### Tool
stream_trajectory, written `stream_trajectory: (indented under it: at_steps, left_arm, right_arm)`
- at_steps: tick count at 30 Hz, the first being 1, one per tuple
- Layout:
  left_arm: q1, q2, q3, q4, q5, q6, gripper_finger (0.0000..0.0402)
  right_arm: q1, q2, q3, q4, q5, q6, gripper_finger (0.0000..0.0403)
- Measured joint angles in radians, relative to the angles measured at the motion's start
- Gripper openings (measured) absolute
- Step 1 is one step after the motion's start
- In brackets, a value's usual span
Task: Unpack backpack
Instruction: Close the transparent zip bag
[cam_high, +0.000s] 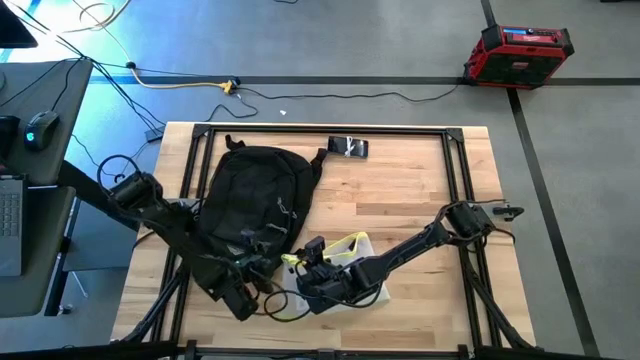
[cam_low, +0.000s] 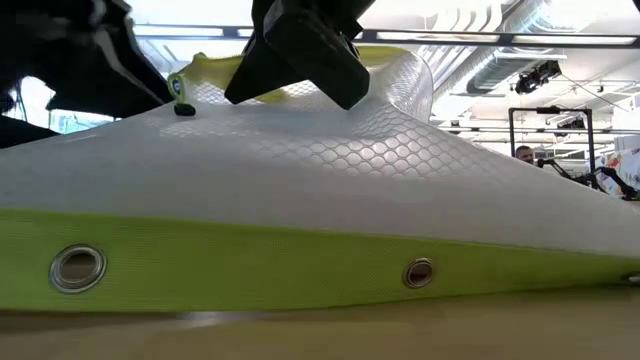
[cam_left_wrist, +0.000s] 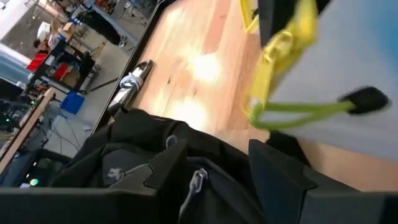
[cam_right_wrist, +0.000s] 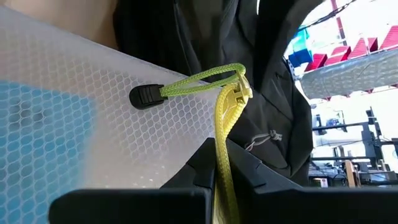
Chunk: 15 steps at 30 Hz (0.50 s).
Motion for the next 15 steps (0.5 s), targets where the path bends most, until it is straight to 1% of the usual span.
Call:
stream_trajectory:
  at_steps: [2, 4, 6, 8, 12, 15]
  left_arm:
    - [0.022, 0.000, 0.000, 0.054, 0.022, 0.075, 0.0143]
    - [0.034, 0.000, 0.000, 0.131, 0.060, 0.189, 0.0128]
    - [0.033, 0.001, 0.000, 0.214, 0.071, 0.311, 0.0102]
    - [0.019, 0.002, 0.002, 0.293, 0.052, 0.407, 0.0072]
    - [-0.008, 0.002, 0.048, 0.317, 0.051, 0.508, 0.0018]
    - [-0.027, 0.004, 0.084, 0.309, 0.047, 0.537, 0.0005]
  right_arm:
    - [0.000, 0.000, 0.000, 0.001, -0.001, 0.000, 0.0000]
    - [0.000, 0.000, 0.000, 0.000, -0.002, 0.000, 0.0000]
    - [0.000, 0.000, 0.000, -0.001, -0.003, 0.000, 0.0000]
    - [0.002, 0.000, 0.000, 0.000, -0.002, 0.000, 0.0000]
    - [0.002, -0.001, 0.000, -0.004, -0.004, 0.006, 0.0000]
    - [0.004, -0.004, 0.002, -0.008, -0.005, 0.024, 0.0000]
